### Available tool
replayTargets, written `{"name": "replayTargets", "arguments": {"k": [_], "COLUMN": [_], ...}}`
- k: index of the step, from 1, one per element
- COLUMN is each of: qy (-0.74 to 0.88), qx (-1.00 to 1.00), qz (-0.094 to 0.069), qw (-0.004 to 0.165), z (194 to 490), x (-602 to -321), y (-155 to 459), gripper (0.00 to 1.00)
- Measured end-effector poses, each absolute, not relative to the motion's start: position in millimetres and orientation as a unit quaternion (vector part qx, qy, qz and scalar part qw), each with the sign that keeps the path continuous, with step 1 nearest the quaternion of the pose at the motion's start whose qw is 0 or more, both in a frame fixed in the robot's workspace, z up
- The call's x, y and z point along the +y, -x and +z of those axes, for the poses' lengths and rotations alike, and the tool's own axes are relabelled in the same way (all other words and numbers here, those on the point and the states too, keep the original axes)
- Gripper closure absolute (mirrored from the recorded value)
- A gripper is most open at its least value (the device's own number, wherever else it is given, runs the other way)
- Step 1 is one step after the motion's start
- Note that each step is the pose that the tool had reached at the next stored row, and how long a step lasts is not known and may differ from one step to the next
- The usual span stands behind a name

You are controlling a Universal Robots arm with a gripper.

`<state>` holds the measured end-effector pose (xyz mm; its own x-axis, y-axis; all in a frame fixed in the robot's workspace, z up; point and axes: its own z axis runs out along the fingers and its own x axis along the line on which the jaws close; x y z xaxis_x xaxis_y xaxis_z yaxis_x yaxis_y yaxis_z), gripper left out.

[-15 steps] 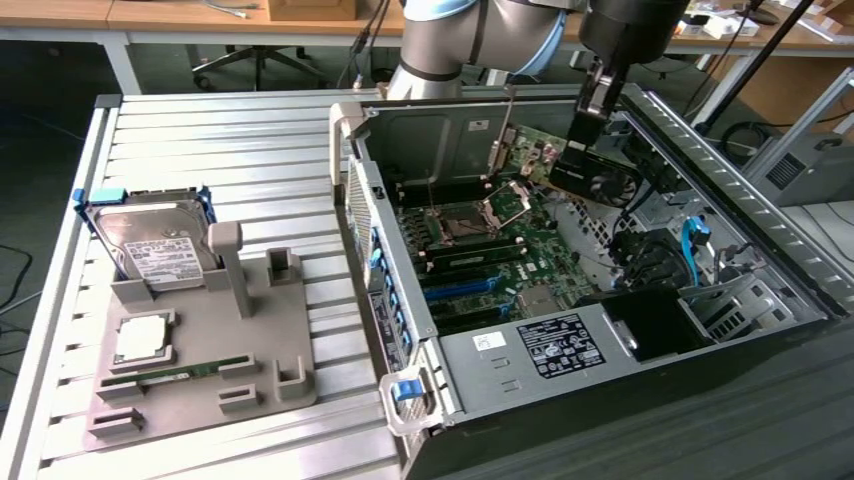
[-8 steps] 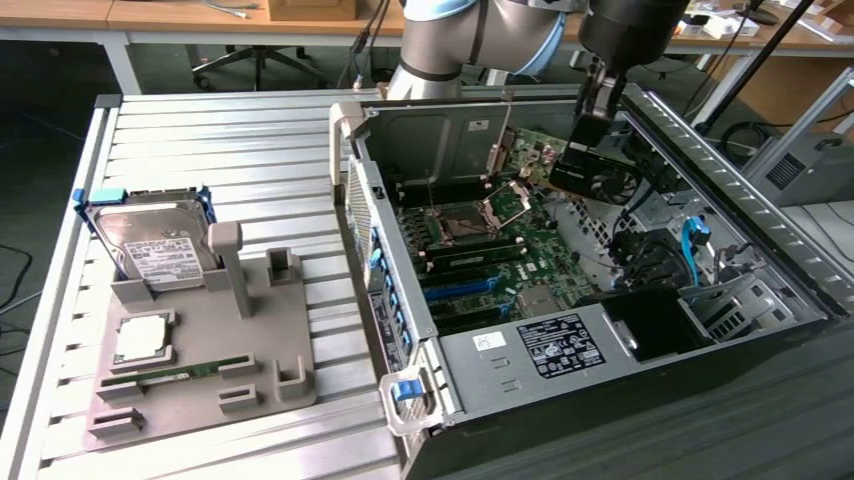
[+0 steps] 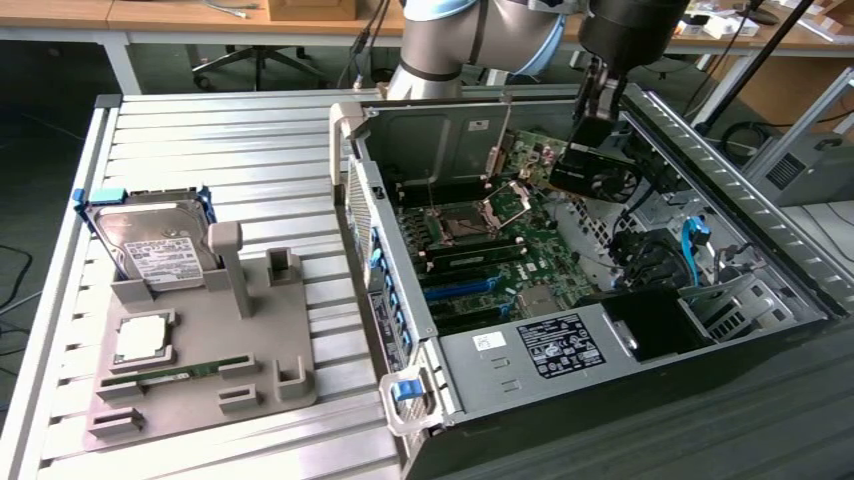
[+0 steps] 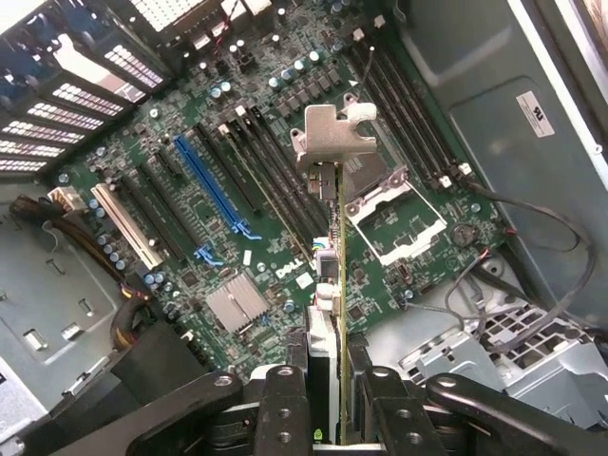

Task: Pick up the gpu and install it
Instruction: 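Insert the gpu into the slot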

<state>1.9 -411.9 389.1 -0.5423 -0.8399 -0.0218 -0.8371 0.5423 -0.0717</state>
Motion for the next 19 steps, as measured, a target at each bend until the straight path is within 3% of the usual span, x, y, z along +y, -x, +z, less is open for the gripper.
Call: {"name": "replayTargets", "arguments": {"k": [19], "qy": [0.524], "qx": [0.851], "qz": [-0.027], "qw": [0.027], "z": [387.9], "x": [-411.9], "y": [-1.8], "gripper": [0.73]}}
